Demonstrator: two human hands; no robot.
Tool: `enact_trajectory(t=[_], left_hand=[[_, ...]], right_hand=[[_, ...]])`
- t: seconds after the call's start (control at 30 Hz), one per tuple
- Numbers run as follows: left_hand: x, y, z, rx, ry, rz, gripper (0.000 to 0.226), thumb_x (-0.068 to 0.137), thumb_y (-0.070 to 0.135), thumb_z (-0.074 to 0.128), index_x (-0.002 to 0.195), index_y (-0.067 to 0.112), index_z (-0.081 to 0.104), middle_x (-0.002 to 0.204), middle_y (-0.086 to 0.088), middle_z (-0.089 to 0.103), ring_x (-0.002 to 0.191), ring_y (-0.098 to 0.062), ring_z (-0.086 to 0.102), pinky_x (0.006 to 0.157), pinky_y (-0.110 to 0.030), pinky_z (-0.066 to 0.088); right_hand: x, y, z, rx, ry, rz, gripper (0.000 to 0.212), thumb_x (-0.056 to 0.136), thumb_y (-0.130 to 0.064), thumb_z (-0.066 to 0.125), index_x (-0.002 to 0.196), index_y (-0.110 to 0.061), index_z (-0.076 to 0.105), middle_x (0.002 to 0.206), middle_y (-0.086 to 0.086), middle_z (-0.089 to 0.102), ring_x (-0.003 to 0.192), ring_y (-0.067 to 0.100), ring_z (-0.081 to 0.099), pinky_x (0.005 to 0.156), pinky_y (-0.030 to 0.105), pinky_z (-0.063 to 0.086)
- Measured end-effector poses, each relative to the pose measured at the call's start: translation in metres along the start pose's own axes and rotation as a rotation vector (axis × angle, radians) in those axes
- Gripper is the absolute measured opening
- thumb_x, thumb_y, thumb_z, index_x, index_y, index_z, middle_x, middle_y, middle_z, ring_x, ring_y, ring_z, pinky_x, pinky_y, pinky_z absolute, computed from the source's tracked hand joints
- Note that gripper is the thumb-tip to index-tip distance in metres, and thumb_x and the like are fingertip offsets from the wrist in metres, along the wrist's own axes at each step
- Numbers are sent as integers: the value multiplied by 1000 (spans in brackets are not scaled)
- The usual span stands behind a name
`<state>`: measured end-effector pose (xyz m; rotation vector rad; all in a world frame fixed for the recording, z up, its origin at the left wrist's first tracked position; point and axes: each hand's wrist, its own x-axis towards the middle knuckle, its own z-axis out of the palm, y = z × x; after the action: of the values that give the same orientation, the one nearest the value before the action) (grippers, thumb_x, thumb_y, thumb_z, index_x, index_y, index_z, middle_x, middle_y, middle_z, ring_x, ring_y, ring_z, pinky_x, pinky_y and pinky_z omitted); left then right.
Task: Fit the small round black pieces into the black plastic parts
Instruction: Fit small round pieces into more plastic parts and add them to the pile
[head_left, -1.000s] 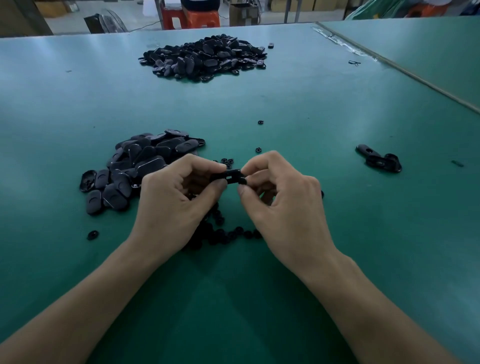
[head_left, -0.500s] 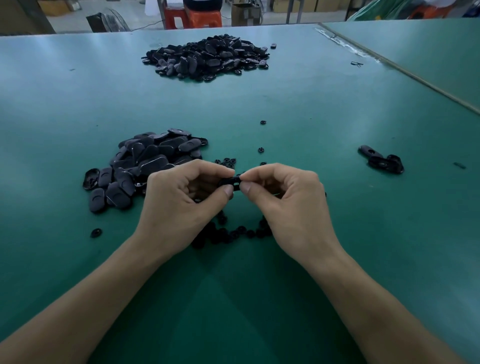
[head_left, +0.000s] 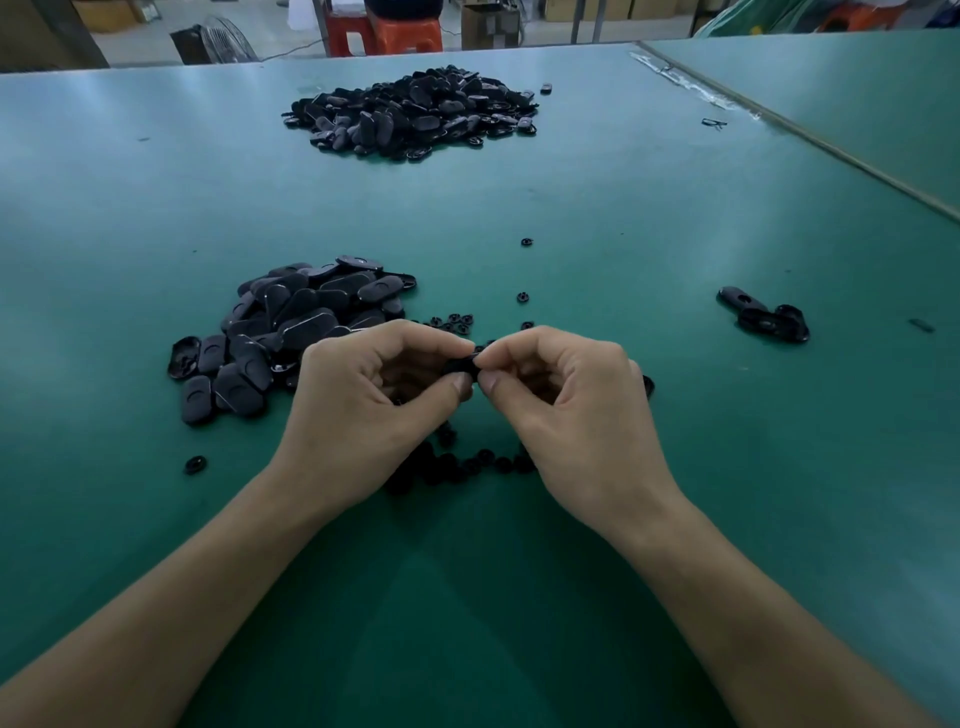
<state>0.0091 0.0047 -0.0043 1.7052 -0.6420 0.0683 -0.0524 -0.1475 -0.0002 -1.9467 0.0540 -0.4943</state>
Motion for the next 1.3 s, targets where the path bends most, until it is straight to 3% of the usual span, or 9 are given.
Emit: enact_trajectory(t=[0.13,0.57,0.7,0.87,0.93,1.07,1.17,1.3], left_hand=[[0,1,1,-15,9,-13,23,76,9,74,92,25,73,86,3,78,77,-19,75,77,-28,61],[0,0,1,-37,-15,-24,22,75,10,75,92,23,74,87,1,78,78,-19,75,76,-27,60],[0,-1,1,-18,-24,-1,20,77,7,75,92,21,73,87,0,77,78,-20,74,75,-28,60],[-1,-1,1,13,-29,20,16,78,8,74,91,17,69,86,-3,75,79,-29,72,76,-40,59],[0,-2,1,27,-14,22,17,78,8,78,91,16,68,86,-3,74,79,-29,71,76,-39,59],[1,-3,2,86,9,34,28,81,-2,78,93,21,69,86,2,75,78,-21,72,75,-34,60],[1,-3,1,104,3,32,35,81,-2,79,96,27,67,85,4,75,75,-20,72,71,-32,59],[0,-3,0,72,-5,30,29,78,11,76,98,30,66,87,4,75,73,-23,71,69,-36,58]], right_hand=[[0,-1,-2,-69,20,-50,18,89,-7,69,84,-25,72,68,-14,66,60,1,57,57,8,41],[-1,-3,0,-101,10,-46,16,89,-8,69,85,-23,71,69,-16,65,63,-1,59,59,6,41],[0,-2,-1,-79,-4,-51,15,89,-9,72,87,-23,71,73,-13,68,68,2,63,62,10,47],[-3,-2,3,-77,15,-78,15,87,-6,72,87,-21,71,75,-11,70,69,4,65,66,16,52],[-3,-3,3,-75,20,-103,14,87,-5,72,88,-19,73,75,-11,71,67,4,66,66,15,52],[-1,-1,0,-57,16,-106,15,87,-5,71,88,-20,74,74,-11,72,65,9,68,67,27,55],[0,0,-1,-94,36,-114,15,86,-7,72,90,-21,74,79,-12,71,72,4,66,66,15,51],[2,3,-2,-167,-24,-65,25,88,-14,73,110,-25,73,94,-15,67,84,-3,61,73,5,42]])
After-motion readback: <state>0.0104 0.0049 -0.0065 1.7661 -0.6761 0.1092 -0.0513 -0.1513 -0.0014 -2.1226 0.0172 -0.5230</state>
